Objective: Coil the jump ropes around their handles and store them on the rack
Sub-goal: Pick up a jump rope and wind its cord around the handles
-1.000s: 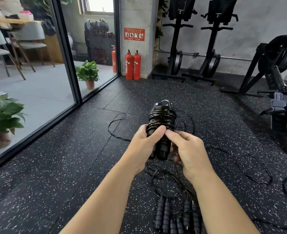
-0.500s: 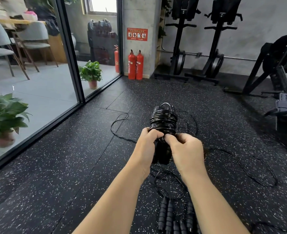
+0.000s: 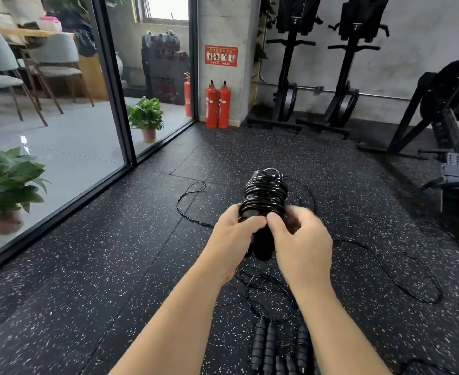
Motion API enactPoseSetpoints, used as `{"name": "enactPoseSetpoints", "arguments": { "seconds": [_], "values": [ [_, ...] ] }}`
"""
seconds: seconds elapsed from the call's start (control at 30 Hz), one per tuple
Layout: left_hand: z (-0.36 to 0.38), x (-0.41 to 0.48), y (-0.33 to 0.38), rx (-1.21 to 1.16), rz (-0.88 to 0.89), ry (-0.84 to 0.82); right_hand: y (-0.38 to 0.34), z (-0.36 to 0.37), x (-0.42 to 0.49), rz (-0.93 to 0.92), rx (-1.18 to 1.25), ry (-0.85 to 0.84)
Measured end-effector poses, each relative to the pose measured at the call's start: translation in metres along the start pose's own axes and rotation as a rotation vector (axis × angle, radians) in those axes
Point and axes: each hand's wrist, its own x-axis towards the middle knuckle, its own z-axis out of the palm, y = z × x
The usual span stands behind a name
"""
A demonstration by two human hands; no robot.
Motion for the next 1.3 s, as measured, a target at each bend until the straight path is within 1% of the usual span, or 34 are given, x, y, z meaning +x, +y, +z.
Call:
{"name": "enactPoseSetpoints", "arguments": {
  "seconds": [0.07, 0.13, 0.2, 0.33, 0.43, 0.6, 0.83, 0.93, 1.0, 1.13, 1.3],
  "values": [
    [0.000, 0.001, 0.000, 0.030, -0.004, 0.001, -0.001, -0.002, -0.003, -0.183, -0.064, 0.092],
    [-0.001, 0.002, -0.001, 0.051, -0.015, 0.013, 0.001, -0.003, -0.003, -0.323, -0.087, 0.081],
    [-0.003, 0.002, -0.001, 0.069, -0.016, 0.016, 0.003, -0.002, -0.002, -0.395, -0.118, 0.057],
    [-0.006, 0.001, 0.003, 0.120, -0.014, 0.007, 0.002, -0.001, -0.003, -0.490, -0.188, 0.071],
    [-0.007, 0.001, 0.004, 0.172, 0.000, 0.013, 0.003, 0.000, -0.002, -0.480, -0.252, 0.039],
    [-0.012, 0.003, 0.001, 0.234, 0.012, 0.020, 0.003, -0.003, -0.001, -0.511, -0.245, -0.024],
    [-0.011, 0.003, 0.000, 0.304, 0.024, 0.039, -0.004, -0.001, -0.004, -0.411, -0.340, -0.063],
    [-0.011, 0.004, -0.005, 0.353, 0.041, 0.080, -0.004, -0.001, 0.000, -0.374, -0.352, -0.102],
    [-0.010, 0.004, -0.007, 0.378, 0.051, 0.102, -0.004, -0.001, 0.001, -0.383, -0.341, -0.122],
    [-0.010, 0.006, -0.007, 0.447, 0.074, 0.130, -0.004, 0.002, 0.001, -0.472, -0.374, -0.095],
    [-0.010, 0.006, -0.004, 0.538, 0.124, 0.113, 0.002, -0.001, 0.003, -0.442, -0.371, -0.141]
  ]
}}
